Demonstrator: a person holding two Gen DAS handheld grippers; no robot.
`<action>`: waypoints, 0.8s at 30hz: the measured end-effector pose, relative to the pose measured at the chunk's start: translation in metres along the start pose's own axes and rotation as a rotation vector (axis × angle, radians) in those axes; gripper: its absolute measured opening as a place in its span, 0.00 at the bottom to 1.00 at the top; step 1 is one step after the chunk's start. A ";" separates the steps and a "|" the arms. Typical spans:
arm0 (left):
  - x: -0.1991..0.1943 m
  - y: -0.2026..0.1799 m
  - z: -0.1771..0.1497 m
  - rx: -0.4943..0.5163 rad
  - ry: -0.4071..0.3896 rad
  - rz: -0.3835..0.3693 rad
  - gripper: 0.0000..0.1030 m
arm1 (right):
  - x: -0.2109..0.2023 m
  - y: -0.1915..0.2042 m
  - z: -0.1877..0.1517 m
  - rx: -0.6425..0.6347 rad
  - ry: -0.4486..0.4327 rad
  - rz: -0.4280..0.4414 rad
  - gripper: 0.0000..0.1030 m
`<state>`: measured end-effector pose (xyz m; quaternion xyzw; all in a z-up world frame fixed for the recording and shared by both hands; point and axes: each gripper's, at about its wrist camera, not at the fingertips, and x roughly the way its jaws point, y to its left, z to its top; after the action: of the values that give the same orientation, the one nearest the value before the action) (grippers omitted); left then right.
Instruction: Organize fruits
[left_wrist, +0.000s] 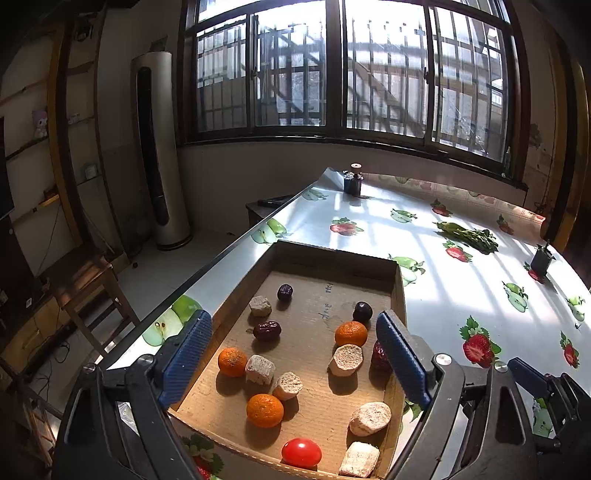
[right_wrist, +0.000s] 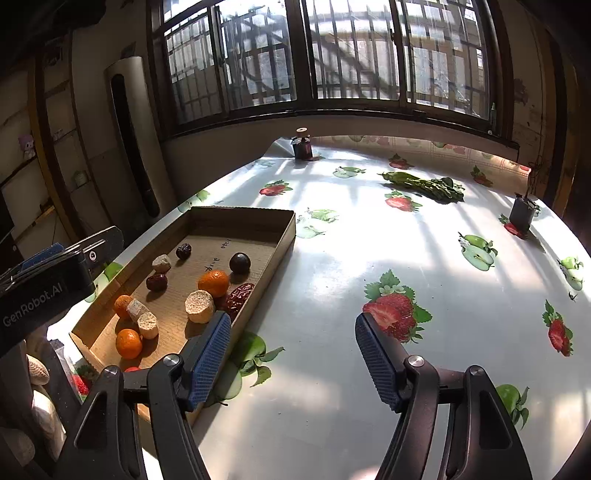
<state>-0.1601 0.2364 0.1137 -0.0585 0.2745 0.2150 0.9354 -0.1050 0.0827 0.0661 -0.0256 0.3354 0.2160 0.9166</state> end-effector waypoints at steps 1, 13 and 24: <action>-0.002 -0.001 -0.001 0.000 -0.003 0.003 0.88 | -0.001 0.001 -0.003 -0.003 0.001 -0.001 0.72; -0.029 -0.004 -0.011 -0.022 -0.104 0.048 0.96 | -0.011 0.000 -0.019 0.019 -0.002 0.012 0.73; -0.035 -0.013 -0.028 0.039 -0.139 0.107 1.00 | -0.015 0.004 -0.022 0.011 -0.009 0.012 0.75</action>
<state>-0.1950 0.2052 0.1090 -0.0106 0.2158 0.2629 0.9403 -0.1303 0.0766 0.0590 -0.0174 0.3324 0.2196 0.9171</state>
